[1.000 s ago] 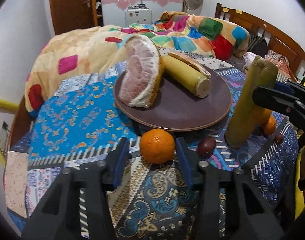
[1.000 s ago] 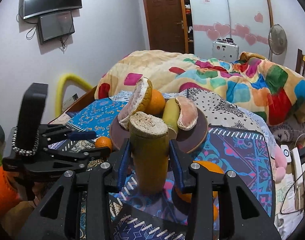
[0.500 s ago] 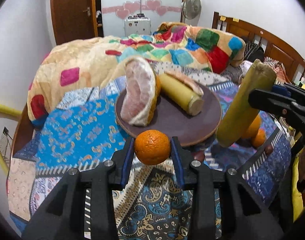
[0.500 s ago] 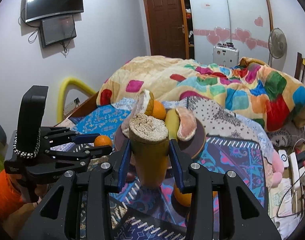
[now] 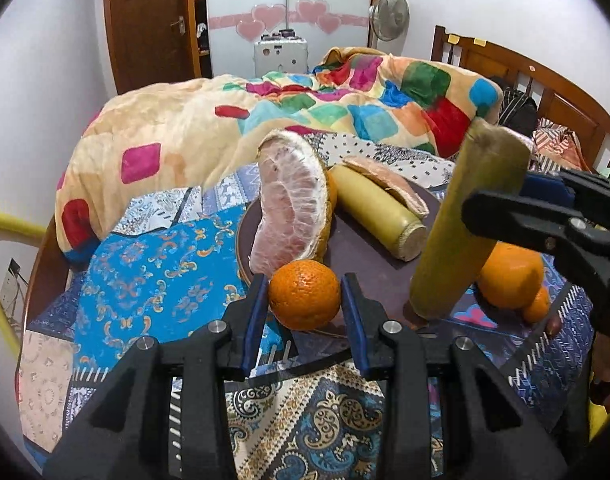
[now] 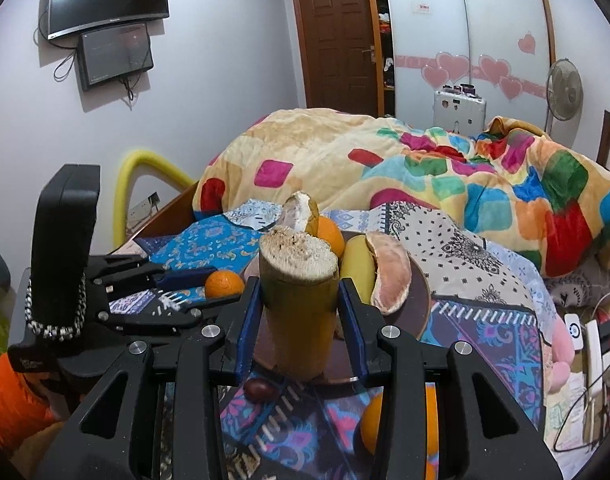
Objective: Organize fruits
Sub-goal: 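Lower the large yellow banana onto the plate and open the right gripper, then close the right gripper around the large orange on the bedspread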
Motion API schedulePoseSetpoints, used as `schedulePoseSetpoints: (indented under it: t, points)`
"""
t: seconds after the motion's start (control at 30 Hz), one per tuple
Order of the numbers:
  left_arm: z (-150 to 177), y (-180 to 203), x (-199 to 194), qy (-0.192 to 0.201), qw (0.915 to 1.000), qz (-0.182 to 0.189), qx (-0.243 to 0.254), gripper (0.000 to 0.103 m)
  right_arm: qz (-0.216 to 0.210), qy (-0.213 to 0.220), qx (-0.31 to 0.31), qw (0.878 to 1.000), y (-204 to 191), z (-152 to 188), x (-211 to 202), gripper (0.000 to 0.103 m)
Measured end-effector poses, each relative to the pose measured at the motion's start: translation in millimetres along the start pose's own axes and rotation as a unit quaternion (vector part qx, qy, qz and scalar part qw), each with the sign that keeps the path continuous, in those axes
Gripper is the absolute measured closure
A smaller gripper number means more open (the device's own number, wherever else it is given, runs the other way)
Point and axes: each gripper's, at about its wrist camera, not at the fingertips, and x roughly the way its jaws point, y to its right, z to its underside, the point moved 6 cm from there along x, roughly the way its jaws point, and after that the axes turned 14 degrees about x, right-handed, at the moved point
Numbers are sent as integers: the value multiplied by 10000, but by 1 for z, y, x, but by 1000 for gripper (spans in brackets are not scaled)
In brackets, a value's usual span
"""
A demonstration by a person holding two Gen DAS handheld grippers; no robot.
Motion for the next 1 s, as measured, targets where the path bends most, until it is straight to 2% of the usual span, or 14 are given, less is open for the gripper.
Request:
schedulePoseSetpoints:
  t: [0.23, 0.33, 0.37, 0.4, 0.43, 0.5, 0.67, 0.83, 1.0]
  points:
    - [-2, 0, 14, -58, 10000, -11, -1, 66, 52, -58, 79, 9999, 2, -5, 20, 68]
    - [-3, 1, 17, -123, 9999, -23, 23, 65, 199, -116, 198, 9995, 9, -7, 28, 68]
    - [-3, 1, 16, -128, 9999, -15, 32, 65, 251, -115, 201, 9994, 11, -7, 29, 68]
    - [-4, 1, 14, -87, 10000, -33, 29, 59, 241, -118, 177, 9995, 12, -7, 27, 67]
    - [-4, 1, 10, -27, 9999, -99, 22, 49, 245, -114, 163, 9995, 13, -7, 25, 67]
    - [-7, -1, 0, 130, 9997, -226, -4, 44, 299, -25, 134, 9995, 16, -7, 16, 67]
    - [-11, 3, -20, 252, 9995, -204, -70, 44, 453, 145, 43, 9989, 23, -6, -11, 64]
    - [-15, 15, -38, 331, 9991, -246, 15, 44, 665, 328, 4, 9972, 34, 0, -38, 51]
    - [-15, 37, -47, 370, 9992, -90, 89, 41, 856, 312, 20, 9958, 51, 14, -57, 51]
